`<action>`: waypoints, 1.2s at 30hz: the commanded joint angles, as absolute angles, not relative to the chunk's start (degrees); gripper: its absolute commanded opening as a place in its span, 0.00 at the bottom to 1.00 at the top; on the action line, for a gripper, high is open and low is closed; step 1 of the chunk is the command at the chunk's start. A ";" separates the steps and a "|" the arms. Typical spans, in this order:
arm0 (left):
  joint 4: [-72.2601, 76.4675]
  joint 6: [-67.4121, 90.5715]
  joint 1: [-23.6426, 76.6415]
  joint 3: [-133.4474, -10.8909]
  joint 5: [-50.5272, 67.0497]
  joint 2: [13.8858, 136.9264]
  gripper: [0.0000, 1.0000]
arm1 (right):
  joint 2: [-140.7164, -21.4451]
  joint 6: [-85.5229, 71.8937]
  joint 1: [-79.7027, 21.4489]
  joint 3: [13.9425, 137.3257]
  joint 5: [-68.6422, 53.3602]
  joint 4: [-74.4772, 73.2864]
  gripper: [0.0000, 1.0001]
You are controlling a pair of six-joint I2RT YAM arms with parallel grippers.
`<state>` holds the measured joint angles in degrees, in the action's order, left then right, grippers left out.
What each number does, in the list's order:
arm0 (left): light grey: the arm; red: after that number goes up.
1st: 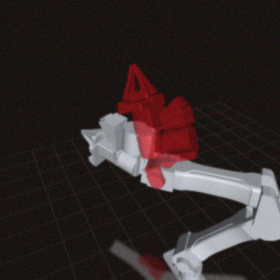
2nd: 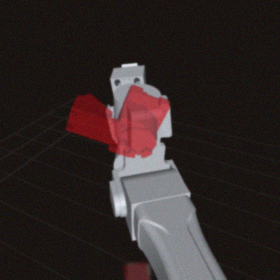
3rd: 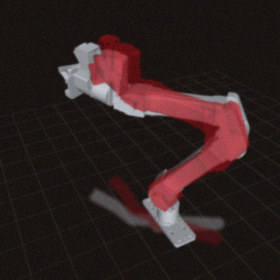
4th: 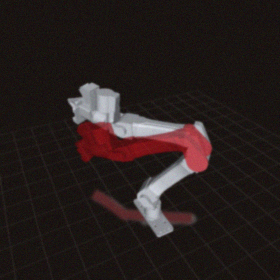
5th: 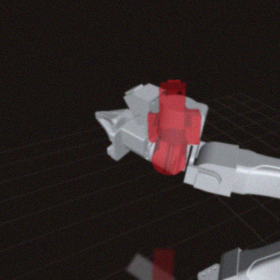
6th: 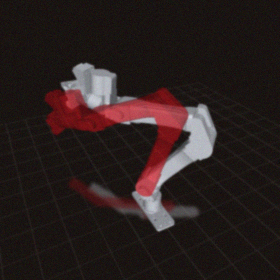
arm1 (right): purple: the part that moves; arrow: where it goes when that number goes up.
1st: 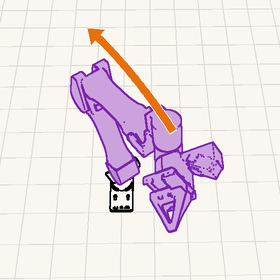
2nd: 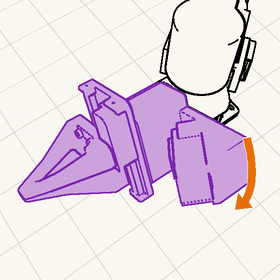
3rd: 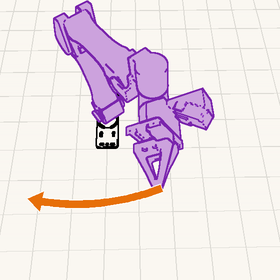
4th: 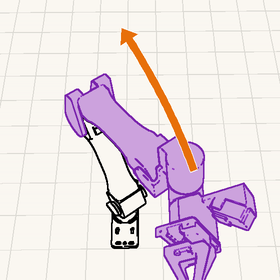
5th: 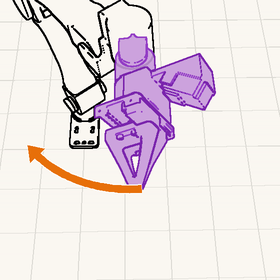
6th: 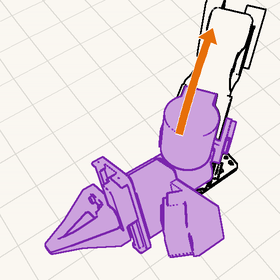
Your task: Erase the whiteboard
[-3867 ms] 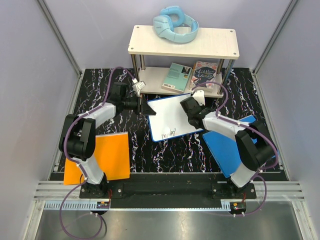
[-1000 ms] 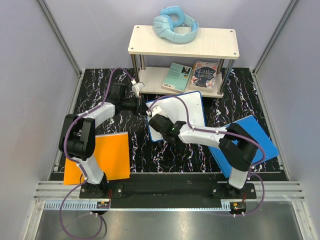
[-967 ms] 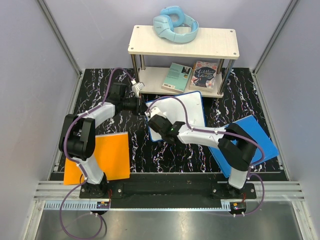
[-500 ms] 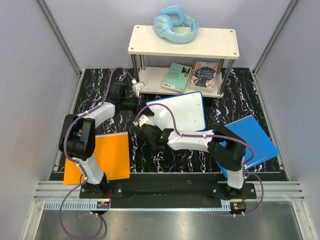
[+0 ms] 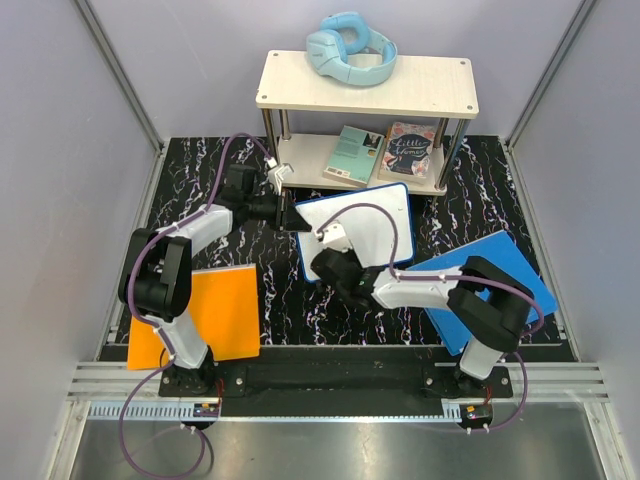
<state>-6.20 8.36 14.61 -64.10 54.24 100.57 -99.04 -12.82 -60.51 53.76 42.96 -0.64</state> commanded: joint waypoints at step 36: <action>-7.47 2.20 15.12 -65.04 46.05 101.08 0.00 | -89.47 -11.16 -52.38 43.07 35.17 10.46 0.00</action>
<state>-6.85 8.43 14.57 -64.16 54.28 100.57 -91.18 -12.05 -52.77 45.47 37.82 9.69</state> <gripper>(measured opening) 0.180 0.307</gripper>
